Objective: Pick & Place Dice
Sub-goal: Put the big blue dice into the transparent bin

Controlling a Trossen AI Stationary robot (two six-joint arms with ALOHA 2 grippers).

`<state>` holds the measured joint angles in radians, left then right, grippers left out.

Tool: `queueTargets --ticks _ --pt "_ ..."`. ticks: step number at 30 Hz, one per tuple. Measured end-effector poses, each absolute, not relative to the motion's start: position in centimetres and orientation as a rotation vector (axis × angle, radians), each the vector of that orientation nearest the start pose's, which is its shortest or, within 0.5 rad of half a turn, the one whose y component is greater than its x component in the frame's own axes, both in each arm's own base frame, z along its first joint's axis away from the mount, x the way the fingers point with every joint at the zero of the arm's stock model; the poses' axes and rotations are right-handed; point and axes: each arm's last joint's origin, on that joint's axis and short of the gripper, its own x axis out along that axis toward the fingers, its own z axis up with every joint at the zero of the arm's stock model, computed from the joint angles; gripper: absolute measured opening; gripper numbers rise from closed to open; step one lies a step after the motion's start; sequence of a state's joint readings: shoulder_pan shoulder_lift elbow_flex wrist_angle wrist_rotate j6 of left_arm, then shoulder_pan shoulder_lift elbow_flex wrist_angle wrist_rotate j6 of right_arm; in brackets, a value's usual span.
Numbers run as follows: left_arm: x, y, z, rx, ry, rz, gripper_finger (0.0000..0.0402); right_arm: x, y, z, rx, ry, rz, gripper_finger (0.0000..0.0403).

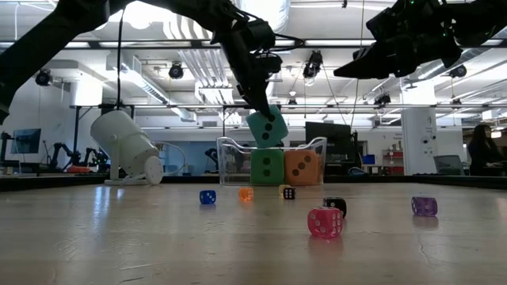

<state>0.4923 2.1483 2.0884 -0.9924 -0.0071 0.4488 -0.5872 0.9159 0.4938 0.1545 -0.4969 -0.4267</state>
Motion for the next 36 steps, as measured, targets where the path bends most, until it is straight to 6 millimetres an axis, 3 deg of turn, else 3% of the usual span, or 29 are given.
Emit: queueTargets --ticks 23,36 --pt "40.5 21.8 28.6 0.196 1.117 0.177 0.0400 17.2 -9.8 24.3 -0.286 0.244 -0.039 0.0008" --pt "40.1 22.6 28.6 0.127 1.107 0.232 0.0400 17.2 -9.8 24.3 -0.286 0.244 -0.039 0.0008"
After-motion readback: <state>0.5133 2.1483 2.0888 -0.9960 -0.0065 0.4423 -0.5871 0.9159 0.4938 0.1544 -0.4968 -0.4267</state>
